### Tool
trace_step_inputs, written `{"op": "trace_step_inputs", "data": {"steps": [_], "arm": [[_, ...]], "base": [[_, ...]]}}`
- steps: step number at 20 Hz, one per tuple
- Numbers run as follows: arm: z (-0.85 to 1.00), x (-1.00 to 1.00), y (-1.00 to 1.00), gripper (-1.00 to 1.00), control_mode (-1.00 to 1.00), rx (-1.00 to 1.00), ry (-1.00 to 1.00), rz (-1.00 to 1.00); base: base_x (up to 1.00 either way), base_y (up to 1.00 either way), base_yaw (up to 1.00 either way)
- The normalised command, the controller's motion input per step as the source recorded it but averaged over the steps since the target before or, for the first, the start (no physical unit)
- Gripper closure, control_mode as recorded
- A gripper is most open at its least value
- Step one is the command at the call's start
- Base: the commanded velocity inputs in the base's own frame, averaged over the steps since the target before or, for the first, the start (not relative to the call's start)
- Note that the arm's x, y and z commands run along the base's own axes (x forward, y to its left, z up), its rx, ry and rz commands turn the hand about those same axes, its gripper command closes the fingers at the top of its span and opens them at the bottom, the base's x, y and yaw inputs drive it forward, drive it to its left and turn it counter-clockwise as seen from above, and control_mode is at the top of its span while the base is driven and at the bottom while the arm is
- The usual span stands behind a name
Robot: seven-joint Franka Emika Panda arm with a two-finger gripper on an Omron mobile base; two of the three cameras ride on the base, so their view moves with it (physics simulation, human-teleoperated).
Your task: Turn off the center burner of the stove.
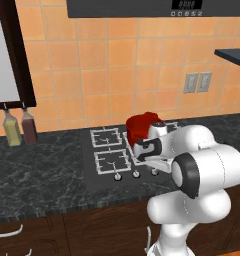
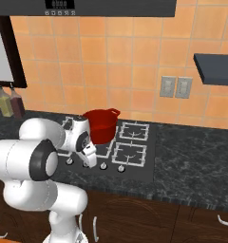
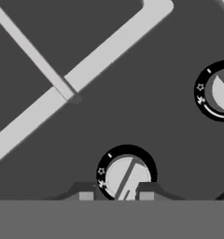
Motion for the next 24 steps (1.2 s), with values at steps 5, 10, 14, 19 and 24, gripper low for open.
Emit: {"op": "trace_step_inputs", "data": {"steps": [5, 10, 14, 19, 24], "arm": [[0.0, -0.15, -0.46, 1.0, -1.0, 0.18, 0.0, -0.29], [0.0, -0.01, -0.36, 1.0, -1.0, 0.21, 0.0, -0.63], [0.0, 0.27, -0.17, 1.0, -1.0, 0.2, 0.01, -0.82], [0.0, 0.05, -0.18, 1.0, -1.0, 0.22, 0.06, -0.9], [0.0, 0.0, -0.03, 1.0, -1.0, 0.2, 0.08, -0.91]], "base": [[0.0, 0.0, 0.0], [0.0, 0.0, 0.0], [0.0, 0.0, 0.0], [0.0, 0.0, 0.0], [0.0, 0.0, 0.0]]}}
